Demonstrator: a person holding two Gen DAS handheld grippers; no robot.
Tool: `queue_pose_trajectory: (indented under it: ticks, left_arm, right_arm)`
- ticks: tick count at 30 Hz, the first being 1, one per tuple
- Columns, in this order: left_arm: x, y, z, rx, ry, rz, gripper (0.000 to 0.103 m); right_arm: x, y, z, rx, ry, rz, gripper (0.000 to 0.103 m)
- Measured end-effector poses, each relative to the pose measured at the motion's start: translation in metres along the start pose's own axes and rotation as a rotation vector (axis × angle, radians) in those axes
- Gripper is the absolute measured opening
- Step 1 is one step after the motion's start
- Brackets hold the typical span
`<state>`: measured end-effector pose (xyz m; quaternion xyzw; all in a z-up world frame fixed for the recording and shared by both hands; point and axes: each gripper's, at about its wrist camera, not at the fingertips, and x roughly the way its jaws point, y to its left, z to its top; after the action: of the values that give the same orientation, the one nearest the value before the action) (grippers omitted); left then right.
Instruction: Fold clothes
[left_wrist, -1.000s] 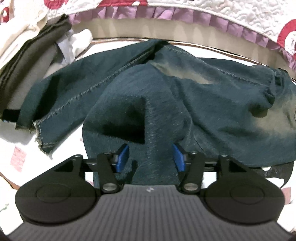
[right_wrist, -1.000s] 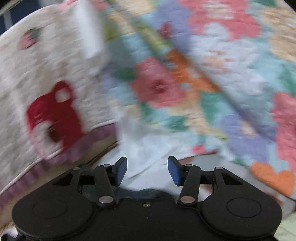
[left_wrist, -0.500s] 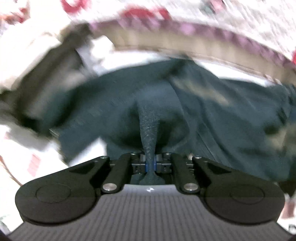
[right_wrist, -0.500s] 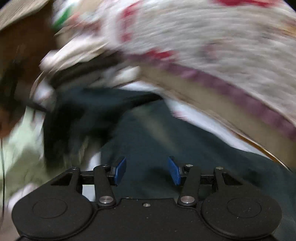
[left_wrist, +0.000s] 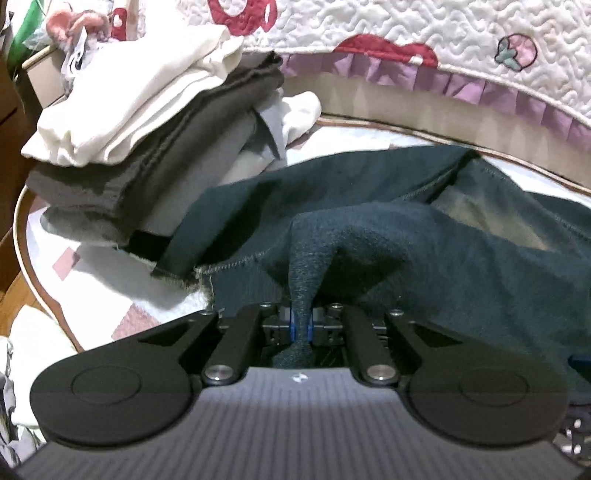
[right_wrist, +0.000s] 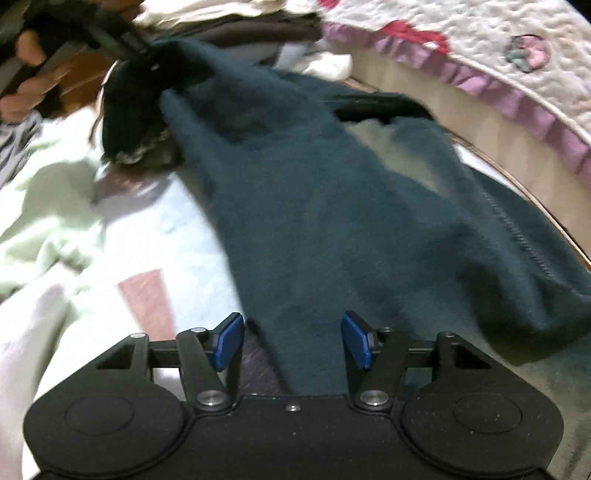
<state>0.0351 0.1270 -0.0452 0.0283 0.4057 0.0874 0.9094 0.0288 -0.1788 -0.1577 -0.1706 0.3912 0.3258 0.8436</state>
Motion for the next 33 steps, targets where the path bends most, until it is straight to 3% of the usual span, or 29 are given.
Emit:
queue_pose_trajectory:
  ticks: [3, 7, 11, 13, 14, 15, 16, 17, 19, 20, 21, 23, 26, 29, 33]
  left_arm:
    - [-0.011, 0.000, 0.007, 0.018, -0.048, -0.007, 0.006]
    - [-0.028, 0.012, 0.025, -0.070, -0.089, -0.065, 0.006]
    - [-0.023, 0.021, 0.022, -0.116, -0.059, -0.117, 0.007]
    - [-0.016, 0.026, 0.014, -0.134, -0.029, -0.143, 0.007]
    - [-0.012, 0.028, 0.010, -0.143, -0.014, -0.156, 0.010]
    - [-0.009, 0.030, 0.007, -0.152, 0.002, -0.169, 0.015]
    - [-0.005, 0.032, 0.003, -0.161, 0.017, -0.182, 0.015]
    - [-0.002, 0.035, -0.001, -0.170, 0.032, -0.195, 0.017]
    - [0.005, 0.039, -0.008, -0.187, 0.062, -0.221, 0.033]
    - [0.008, 0.041, -0.012, -0.196, 0.077, -0.234, 0.053]
    - [0.012, 0.044, -0.016, -0.205, 0.093, -0.247, 0.061]
    - [0.014, 0.045, -0.022, -0.207, 0.108, -0.292, 0.063]
    - [0.010, 0.033, -0.030, -0.131, 0.101, -0.349, 0.077]
    - [0.010, 0.010, -0.039, 0.006, 0.136, -0.345, 0.081]
    - [0.019, -0.013, -0.057, 0.097, 0.233, -0.335, 0.083]
  right_arm:
    - [-0.001, -0.015, -0.001, 0.069, -0.009, -0.017, 0.069]
    - [-0.002, -0.016, -0.001, 0.080, -0.017, -0.029, 0.068]
    - [-0.004, -0.010, -0.003, 0.082, -0.021, -0.045, 0.069]
    - [-0.008, -0.011, -0.006, 0.086, -0.030, -0.056, 0.064]
    - [-0.008, -0.010, -0.003, 0.078, -0.046, -0.078, 0.043]
    - [-0.013, -0.012, 0.000, 0.074, -0.078, -0.092, 0.008]
    - [-0.020, -0.014, 0.002, 0.071, -0.113, -0.103, 0.003]
    - [-0.031, -0.016, 0.008, 0.082, -0.160, -0.127, 0.003]
    - [-0.054, -0.027, 0.019, 0.129, -0.237, -0.171, 0.003]
    - [-0.065, -0.035, 0.025, 0.162, -0.275, -0.192, 0.003]
    - [-0.072, -0.045, 0.028, 0.199, -0.294, -0.205, 0.003]
    - [-0.082, -0.065, 0.031, 0.275, -0.316, -0.223, 0.003]
    - [-0.087, -0.098, 0.025, 0.394, -0.327, -0.244, 0.003]
    - [-0.091, -0.124, 0.016, 0.499, -0.331, -0.268, 0.003]
    - [-0.084, -0.145, 0.001, 0.571, -0.323, -0.303, 0.003]
